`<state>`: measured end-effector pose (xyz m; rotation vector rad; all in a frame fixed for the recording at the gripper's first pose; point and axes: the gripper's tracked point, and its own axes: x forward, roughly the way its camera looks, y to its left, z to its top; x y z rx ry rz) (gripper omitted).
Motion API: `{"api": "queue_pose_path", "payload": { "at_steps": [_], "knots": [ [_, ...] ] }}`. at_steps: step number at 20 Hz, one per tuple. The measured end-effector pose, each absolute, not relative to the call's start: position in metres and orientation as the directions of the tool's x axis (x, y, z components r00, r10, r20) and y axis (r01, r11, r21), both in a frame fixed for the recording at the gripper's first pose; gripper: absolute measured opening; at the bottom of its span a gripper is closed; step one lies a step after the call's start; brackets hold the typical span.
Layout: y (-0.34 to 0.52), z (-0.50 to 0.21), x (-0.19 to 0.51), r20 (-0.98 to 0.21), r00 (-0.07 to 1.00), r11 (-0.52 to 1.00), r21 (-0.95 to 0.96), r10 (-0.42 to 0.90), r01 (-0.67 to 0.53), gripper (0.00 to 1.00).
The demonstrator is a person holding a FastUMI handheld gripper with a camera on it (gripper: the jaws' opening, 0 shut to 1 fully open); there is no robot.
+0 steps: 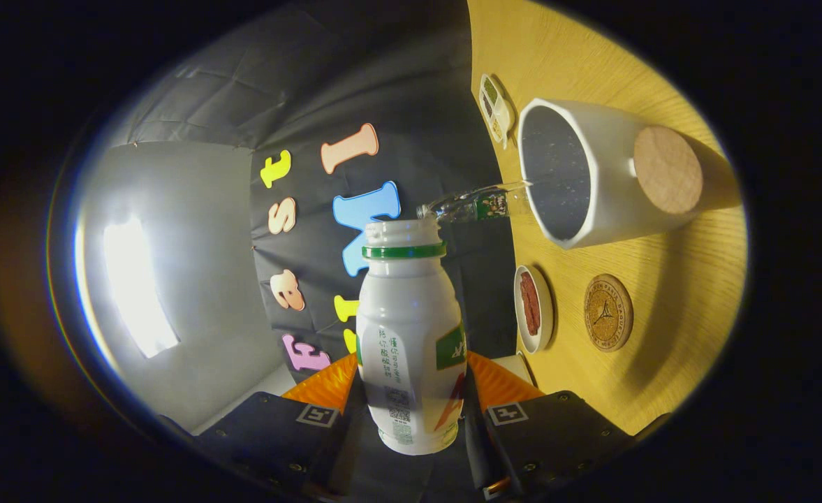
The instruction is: Take the bottle from table, then pour the juice into the cup, finally place the bottle on the coaster
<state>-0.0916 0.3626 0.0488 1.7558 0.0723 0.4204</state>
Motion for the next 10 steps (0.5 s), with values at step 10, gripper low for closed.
{"api": "queue_pose_path", "payload": {
  "at_steps": [10],
  "knots": [
    [0.3643,0.0542,-0.0945,0.253,0.928,-0.255,0.949,0.274,-0.184,0.63]
  ]
}}
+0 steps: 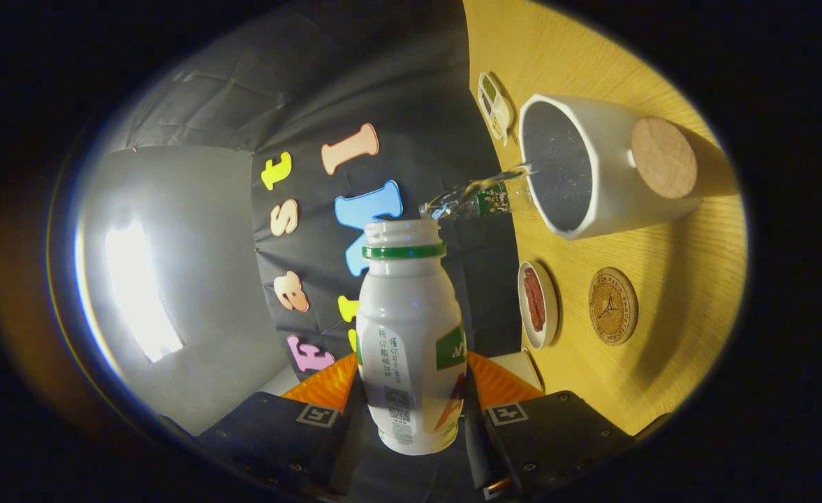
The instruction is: Take the bottle from table, then pour the juice into the cup, finally place the bottle on the coaster
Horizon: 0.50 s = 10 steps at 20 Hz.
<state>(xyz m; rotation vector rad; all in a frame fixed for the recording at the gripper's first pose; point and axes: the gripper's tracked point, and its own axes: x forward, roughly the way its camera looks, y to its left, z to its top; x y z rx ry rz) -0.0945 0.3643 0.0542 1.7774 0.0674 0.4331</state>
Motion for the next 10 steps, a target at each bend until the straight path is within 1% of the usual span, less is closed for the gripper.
{"api": "queue_pose_path", "payload": {
  "at_steps": [10],
  "knots": [
    [0.3640,0.0584,-0.0956,0.264,0.926,-0.276,0.942,0.269,-0.188,0.63]
  ]
}}
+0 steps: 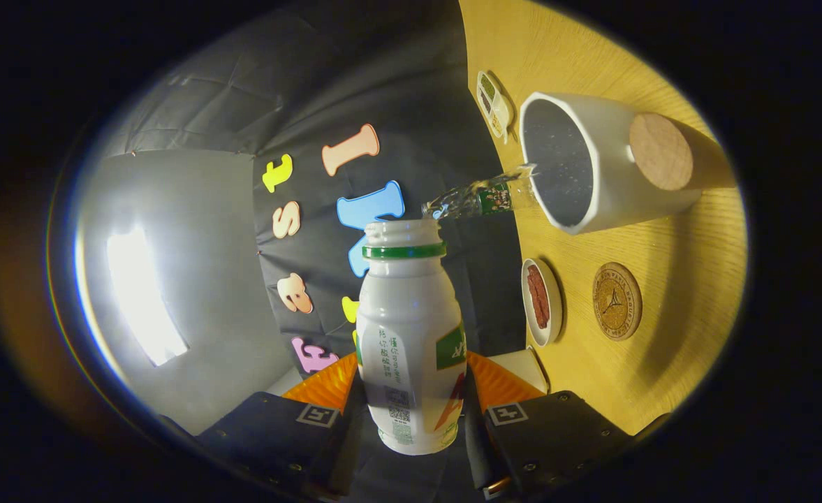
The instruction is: Take the bottle from table, then pour the juice into the cup, finally place the bottle on the coaster
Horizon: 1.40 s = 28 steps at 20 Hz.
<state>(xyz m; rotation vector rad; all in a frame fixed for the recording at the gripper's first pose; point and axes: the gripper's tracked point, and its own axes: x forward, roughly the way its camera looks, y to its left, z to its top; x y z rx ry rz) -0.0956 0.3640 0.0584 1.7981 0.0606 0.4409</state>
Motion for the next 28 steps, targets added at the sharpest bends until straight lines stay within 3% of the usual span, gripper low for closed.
{"api": "queue_pose_path", "payload": {
  "at_steps": [28],
  "knots": [
    [0.3639,0.0684,-0.0985,0.285,0.923,-0.333,0.923,0.258,-0.192,0.63]
  ]
}}
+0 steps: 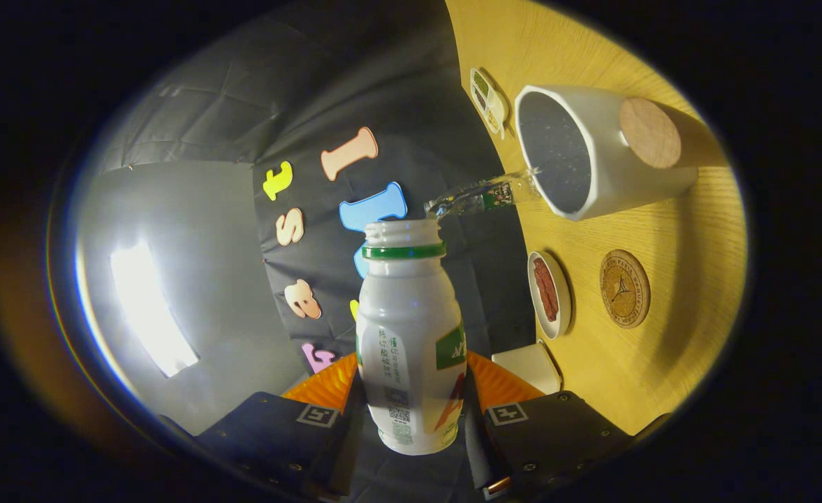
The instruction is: Take the bottle from table, then pour the juice into the cup, finally place the bottle on the coaster
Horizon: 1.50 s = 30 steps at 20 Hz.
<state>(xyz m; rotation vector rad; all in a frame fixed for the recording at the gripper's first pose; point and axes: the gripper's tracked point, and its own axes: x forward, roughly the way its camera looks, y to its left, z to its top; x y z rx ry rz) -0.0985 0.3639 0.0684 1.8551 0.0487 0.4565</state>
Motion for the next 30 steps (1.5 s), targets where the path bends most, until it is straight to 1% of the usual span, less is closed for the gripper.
{"api": "queue_pose_path", "payload": {
  "at_steps": [18,30],
  "knots": [
    [0.361,0.071,-0.094,0.293,0.926,-0.381,0.905,0.238,-0.189,0.62],
    [0.351,0.082,-0.087,0.302,0.935,-0.457,0.869,0.185,-0.190,0.63]
  ]
}}
